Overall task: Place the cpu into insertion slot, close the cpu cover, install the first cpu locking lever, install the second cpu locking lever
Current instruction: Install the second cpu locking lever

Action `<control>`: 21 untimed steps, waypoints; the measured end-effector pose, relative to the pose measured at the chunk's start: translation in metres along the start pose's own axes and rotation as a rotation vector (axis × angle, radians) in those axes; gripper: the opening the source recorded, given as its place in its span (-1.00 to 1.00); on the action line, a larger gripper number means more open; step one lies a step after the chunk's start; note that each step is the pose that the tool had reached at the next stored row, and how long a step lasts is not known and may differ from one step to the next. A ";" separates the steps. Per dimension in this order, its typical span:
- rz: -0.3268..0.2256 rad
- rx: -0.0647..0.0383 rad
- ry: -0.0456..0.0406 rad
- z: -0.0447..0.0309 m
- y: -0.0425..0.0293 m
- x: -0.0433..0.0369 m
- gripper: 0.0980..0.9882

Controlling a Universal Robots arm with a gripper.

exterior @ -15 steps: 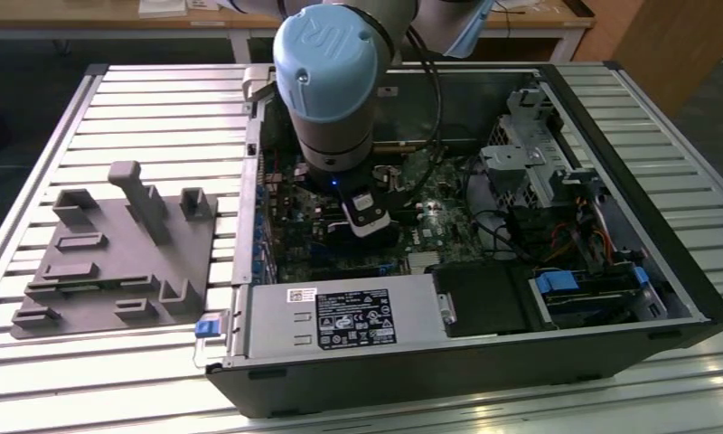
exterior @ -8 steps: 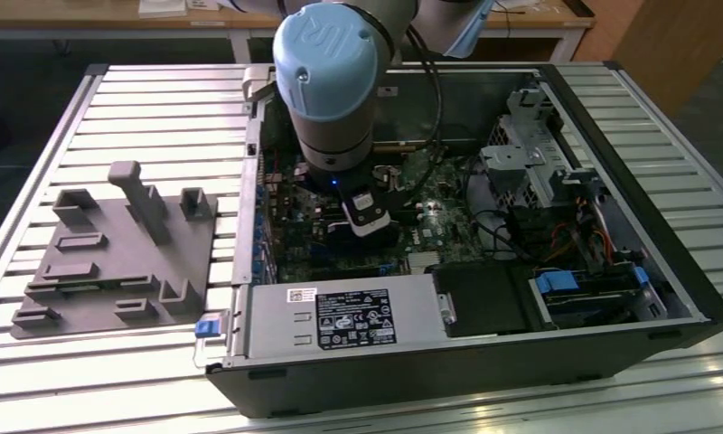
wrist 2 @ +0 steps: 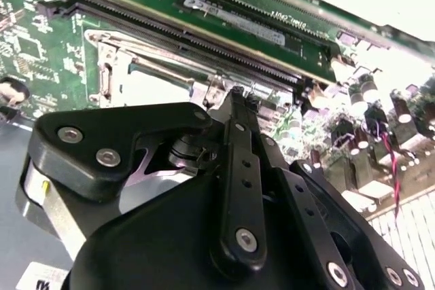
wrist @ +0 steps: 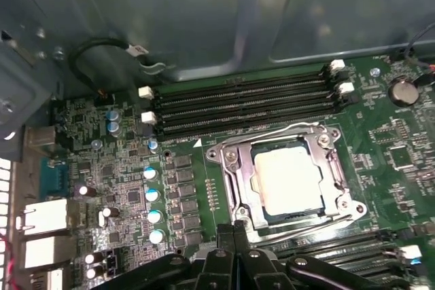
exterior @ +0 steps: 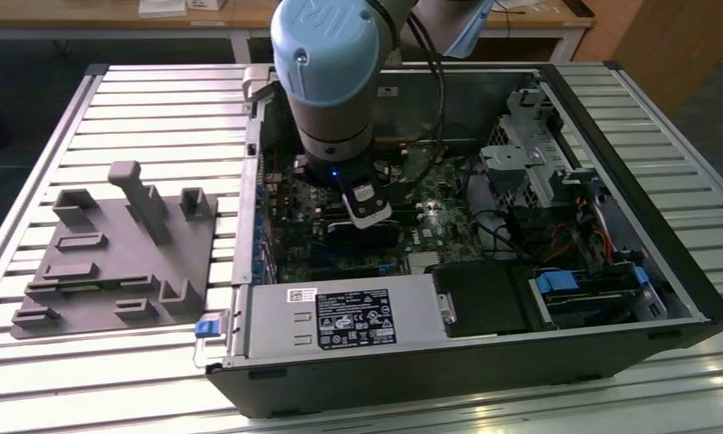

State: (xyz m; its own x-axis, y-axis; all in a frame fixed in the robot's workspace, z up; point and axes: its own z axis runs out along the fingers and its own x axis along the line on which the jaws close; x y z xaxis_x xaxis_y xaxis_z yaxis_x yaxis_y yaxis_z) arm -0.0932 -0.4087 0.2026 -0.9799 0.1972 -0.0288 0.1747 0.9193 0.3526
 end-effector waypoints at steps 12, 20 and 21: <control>-0.002 0.026 -0.0056 -0.0199 0.0076 -0.0008 -0.98; -0.007 0.094 -0.0192 -0.0278 0.0109 -0.0011 -0.98; -0.008 0.099 -0.0203 -0.0278 0.0109 -0.0014 -0.98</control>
State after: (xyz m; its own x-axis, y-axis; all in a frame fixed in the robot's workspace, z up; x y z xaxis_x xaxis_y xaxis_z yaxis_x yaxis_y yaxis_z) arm -0.0926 -0.4083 0.2324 -0.9793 0.1961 -0.0504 0.1770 0.9499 0.2577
